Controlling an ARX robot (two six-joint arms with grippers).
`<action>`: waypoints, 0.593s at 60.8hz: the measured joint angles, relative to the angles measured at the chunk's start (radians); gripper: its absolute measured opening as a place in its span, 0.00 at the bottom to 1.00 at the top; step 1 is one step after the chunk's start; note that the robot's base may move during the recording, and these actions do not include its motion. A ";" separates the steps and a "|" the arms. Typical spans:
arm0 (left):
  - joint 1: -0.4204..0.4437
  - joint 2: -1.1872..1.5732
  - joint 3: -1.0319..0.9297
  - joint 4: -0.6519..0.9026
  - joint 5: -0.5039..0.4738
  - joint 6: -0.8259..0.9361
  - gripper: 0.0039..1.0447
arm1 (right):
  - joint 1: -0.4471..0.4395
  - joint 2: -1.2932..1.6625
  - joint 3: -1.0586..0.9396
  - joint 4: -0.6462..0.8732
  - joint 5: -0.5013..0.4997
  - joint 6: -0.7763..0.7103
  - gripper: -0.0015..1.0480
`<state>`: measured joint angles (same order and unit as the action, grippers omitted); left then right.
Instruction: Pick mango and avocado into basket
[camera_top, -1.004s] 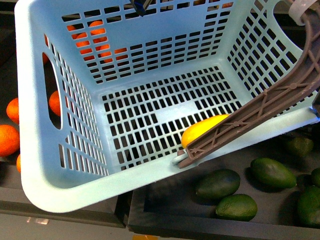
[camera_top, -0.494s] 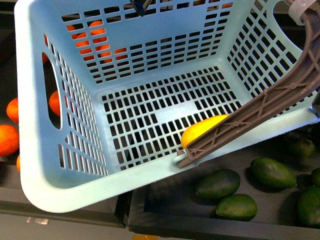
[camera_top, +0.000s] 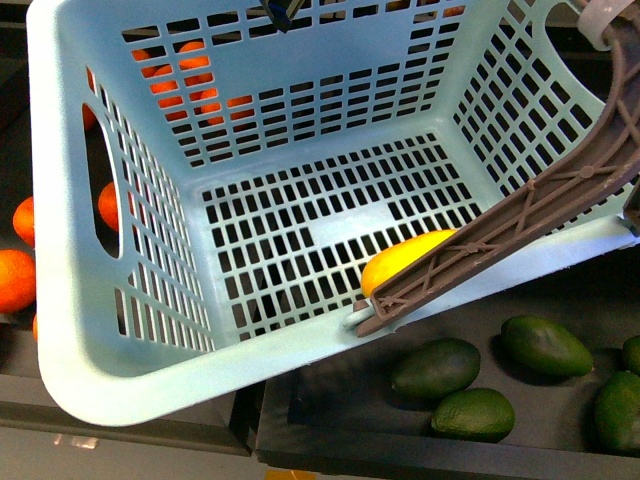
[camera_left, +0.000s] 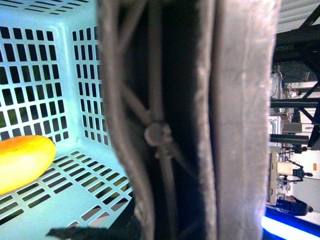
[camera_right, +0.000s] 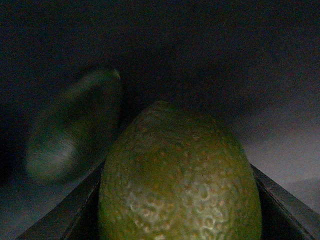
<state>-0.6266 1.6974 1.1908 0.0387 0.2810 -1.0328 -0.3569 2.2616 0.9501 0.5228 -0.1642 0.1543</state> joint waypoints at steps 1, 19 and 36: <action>0.000 0.000 0.000 0.000 0.000 0.000 0.13 | -0.013 -0.036 -0.018 0.006 -0.014 0.000 0.63; 0.000 0.000 0.000 0.000 0.000 0.000 0.13 | -0.091 -0.592 -0.259 -0.118 -0.154 -0.035 0.63; 0.000 0.000 0.000 0.000 -0.001 0.000 0.13 | 0.070 -0.990 -0.260 -0.238 -0.089 0.006 0.63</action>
<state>-0.6266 1.6974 1.1908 0.0387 0.2802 -1.0328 -0.2871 1.2716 0.6903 0.2844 -0.2531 0.1604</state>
